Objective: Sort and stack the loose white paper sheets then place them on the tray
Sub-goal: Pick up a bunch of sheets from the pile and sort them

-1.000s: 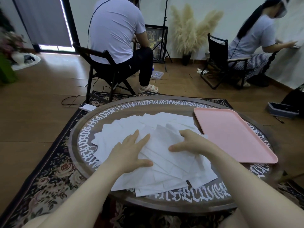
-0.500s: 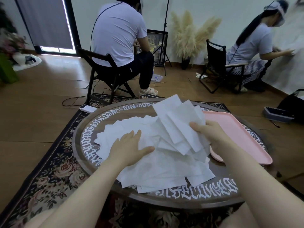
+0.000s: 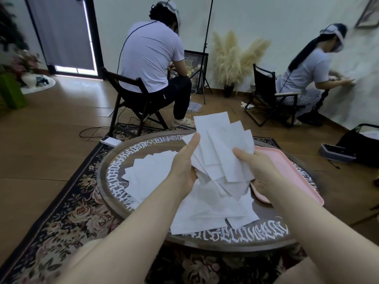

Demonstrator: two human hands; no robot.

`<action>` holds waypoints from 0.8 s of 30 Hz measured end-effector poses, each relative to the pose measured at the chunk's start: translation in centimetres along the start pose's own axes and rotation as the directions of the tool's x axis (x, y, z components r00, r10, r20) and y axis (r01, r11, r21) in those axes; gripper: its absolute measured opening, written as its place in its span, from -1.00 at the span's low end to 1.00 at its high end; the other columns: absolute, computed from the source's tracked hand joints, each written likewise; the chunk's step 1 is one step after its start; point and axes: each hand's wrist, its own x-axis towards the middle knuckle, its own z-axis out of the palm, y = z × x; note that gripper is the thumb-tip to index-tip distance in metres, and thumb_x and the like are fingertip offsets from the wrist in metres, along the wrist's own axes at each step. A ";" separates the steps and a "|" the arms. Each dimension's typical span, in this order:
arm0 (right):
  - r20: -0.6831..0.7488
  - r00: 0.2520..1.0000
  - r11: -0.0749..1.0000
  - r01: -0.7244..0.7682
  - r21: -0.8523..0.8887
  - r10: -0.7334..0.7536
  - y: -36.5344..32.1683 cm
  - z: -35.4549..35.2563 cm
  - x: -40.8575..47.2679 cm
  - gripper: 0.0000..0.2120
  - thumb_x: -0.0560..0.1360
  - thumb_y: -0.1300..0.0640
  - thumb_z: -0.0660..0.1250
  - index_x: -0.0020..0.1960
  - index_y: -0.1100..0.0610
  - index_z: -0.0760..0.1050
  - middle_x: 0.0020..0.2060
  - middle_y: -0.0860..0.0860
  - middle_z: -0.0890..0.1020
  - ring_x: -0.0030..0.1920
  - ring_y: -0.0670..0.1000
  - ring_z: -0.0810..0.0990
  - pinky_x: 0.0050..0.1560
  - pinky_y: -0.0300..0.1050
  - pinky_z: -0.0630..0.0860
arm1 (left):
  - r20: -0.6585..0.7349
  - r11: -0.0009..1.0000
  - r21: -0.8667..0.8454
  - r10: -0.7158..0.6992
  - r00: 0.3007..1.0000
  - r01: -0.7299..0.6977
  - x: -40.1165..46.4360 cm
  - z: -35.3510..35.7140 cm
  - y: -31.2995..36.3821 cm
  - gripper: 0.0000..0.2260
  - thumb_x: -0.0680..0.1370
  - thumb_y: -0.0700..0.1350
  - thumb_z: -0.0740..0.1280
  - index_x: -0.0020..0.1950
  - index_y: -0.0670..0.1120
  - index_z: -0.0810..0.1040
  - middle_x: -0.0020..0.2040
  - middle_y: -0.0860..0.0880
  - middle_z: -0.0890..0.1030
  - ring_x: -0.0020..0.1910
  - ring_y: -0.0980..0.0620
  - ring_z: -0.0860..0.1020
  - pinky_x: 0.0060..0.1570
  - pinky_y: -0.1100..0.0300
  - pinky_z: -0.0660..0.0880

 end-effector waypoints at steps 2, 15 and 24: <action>-0.022 1.000 1.000 0.004 -0.001 -0.004 0.5 -0.6 -0.2 -0.97 0.52 0.19 0.41 -0.04 0.13 0.58 -0.18 0.01 0.70 -0.17 0.03 0.66 -0.18 -0.09 0.56 | -0.062 0.996 0.078 0.047 0.997 -0.042 0.3 0.4 -0.1 -0.64 0.51 0.06 0.42 0.22 -0.10 0.59 0.10 -0.07 0.70 0.10 -0.08 0.66 0.08 -0.01 0.56; 0.393 0.912 0.993 -0.112 -0.037 0.117 0.5 -1.0 1.9 -0.61 0.38 0.16 0.48 0.20 0.14 0.58 0.07 0.08 0.71 0.08 0.10 0.69 0.11 0.04 0.60 | -0.077 0.873 0.477 0.161 0.984 -0.105 2.9 0.5 1.3 -0.94 0.54 -0.23 0.38 -0.05 -0.12 0.65 -0.06 -0.09 0.72 -0.12 -0.04 0.66 -0.14 0.16 0.57; 0.201 0.951 0.972 -0.232 -0.034 0.234 5.4 1.8 2.7 -0.72 0.49 0.31 0.41 0.19 0.23 0.56 0.01 0.15 0.71 -0.03 0.16 0.68 -0.05 0.03 0.61 | -0.126 0.663 0.749 0.127 0.984 0.010 4.5 -2.9 -1.1 -0.81 0.45 -0.07 0.37 -0.14 -0.19 0.65 -0.09 -0.09 0.70 -0.06 -0.11 0.64 -0.08 0.10 0.50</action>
